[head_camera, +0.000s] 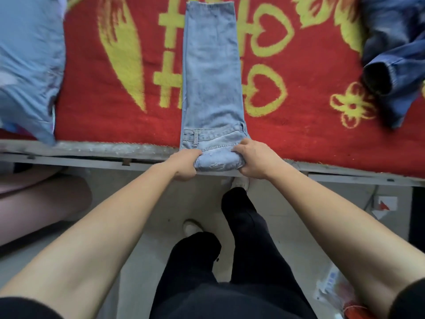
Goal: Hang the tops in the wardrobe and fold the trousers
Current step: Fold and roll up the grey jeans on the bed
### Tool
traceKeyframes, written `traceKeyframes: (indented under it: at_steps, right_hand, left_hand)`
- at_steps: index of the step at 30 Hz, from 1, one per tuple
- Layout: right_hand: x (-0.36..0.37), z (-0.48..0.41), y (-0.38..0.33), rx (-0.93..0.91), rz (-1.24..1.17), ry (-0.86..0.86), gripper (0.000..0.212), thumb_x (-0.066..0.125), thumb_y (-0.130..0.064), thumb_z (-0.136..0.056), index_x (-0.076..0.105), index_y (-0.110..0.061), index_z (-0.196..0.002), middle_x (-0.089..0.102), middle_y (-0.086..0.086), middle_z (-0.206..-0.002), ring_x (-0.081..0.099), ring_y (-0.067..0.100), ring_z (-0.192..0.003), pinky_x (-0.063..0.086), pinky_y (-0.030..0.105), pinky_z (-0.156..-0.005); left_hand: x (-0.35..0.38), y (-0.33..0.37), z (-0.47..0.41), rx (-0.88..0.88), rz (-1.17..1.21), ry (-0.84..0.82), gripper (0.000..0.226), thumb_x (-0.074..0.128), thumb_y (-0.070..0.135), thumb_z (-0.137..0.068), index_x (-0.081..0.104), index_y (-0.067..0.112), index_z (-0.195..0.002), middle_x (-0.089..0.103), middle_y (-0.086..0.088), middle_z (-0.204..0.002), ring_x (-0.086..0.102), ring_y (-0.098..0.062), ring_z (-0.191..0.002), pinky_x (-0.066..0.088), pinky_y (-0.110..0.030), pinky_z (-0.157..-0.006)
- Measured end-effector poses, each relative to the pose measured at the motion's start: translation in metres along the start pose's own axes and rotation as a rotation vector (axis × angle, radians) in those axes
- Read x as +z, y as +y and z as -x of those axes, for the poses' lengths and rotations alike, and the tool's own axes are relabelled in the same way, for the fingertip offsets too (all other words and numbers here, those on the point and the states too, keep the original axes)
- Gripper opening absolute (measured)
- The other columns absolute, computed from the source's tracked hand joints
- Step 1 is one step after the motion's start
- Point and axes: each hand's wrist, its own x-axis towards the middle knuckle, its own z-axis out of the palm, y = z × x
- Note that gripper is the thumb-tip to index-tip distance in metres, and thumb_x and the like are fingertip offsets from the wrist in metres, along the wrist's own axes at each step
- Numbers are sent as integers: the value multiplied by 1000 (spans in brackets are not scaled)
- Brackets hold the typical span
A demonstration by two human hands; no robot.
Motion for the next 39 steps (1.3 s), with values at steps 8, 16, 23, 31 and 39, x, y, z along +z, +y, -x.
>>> traceKeyframes:
  at_steps: [8, 16, 23, 31, 39]
  right_hand:
    - [-70, 23, 10, 98, -212, -113, 24, 60, -33, -71, 68, -14, -84, 58, 7, -86, 55, 27, -91, 45, 34, -70]
    - [-115, -15, 46, 234, -585, 54, 44, 61, -23, -84, 57, -18, -128, 63, 5, -111, 56, 23, -102, 42, 29, -81]
    - [-121, -92, 73, 393, -751, 208, 50, 60, -37, -91, 49, -23, -138, 59, 5, -135, 50, 26, -129, 40, 34, -102]
    - [-75, -216, 93, 511, -590, 446, 43, 34, -39, -106, 37, -21, -145, 59, 16, -134, 54, 40, -121, 41, 44, -93]
    - [-34, -243, 94, 542, -405, 474, 40, 33, -46, -105, 44, -21, -133, 58, 15, -124, 59, 42, -105, 43, 45, -79]
  left_hand:
    - [-50, 3, 39, -116, 377, 150, 30, 51, 2, -77, 57, 16, -103, 61, -9, -108, 58, -22, -88, 49, -33, -69]
    - [-100, 9, 19, -307, 798, 497, 29, 75, 25, -82, 63, 17, -107, 65, -5, -108, 62, -23, -101, 52, -35, -84]
    - [-131, 3, -56, -368, 959, 754, 52, 71, 51, -77, 54, 22, -117, 63, -9, -119, 61, -25, -108, 49, -42, -97]
    - [-139, -25, -199, -479, 606, 872, 35, 41, 40, -101, 47, 9, -117, 65, -19, -112, 59, -40, -104, 40, -41, -77]
    - [-109, -44, -238, -493, 326, 924, 45, 36, 44, -103, 45, 4, -120, 66, -22, -107, 61, -45, -95, 40, -48, -71]
